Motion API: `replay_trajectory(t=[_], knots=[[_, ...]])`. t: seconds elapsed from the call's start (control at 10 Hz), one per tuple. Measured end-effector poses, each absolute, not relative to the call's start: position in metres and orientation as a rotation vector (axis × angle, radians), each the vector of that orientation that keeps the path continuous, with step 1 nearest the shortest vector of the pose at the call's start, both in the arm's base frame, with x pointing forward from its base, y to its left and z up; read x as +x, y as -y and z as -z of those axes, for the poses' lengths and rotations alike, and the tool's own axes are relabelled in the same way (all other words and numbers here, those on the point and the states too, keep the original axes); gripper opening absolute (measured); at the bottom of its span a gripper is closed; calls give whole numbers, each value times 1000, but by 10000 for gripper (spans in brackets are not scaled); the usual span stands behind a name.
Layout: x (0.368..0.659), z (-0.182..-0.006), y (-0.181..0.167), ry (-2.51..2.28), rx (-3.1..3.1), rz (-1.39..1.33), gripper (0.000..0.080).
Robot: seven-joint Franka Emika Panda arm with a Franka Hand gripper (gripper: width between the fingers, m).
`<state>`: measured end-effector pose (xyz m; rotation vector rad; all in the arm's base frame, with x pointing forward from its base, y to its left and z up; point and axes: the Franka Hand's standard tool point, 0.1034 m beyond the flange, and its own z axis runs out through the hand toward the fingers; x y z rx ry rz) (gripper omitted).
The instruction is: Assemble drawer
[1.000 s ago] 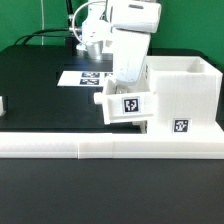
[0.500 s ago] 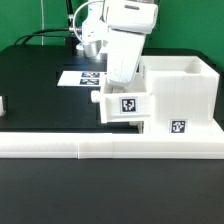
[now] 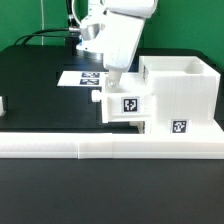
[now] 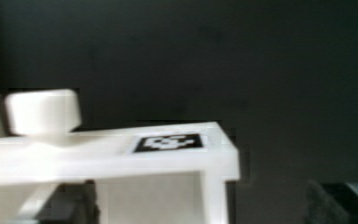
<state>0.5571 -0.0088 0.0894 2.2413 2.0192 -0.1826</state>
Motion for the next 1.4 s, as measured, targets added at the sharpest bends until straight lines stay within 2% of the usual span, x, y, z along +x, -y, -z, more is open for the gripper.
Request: replay_trajectory(t=[0.2,0.4,0.8,1.4], knots=[[563,-117,20,-2038,2211,237,645],[553,-124,44,-2076,2181,273,648],[552,-121,45,-2109,2185,255,649],[549,-82,75,-2351,2267,18,649]])
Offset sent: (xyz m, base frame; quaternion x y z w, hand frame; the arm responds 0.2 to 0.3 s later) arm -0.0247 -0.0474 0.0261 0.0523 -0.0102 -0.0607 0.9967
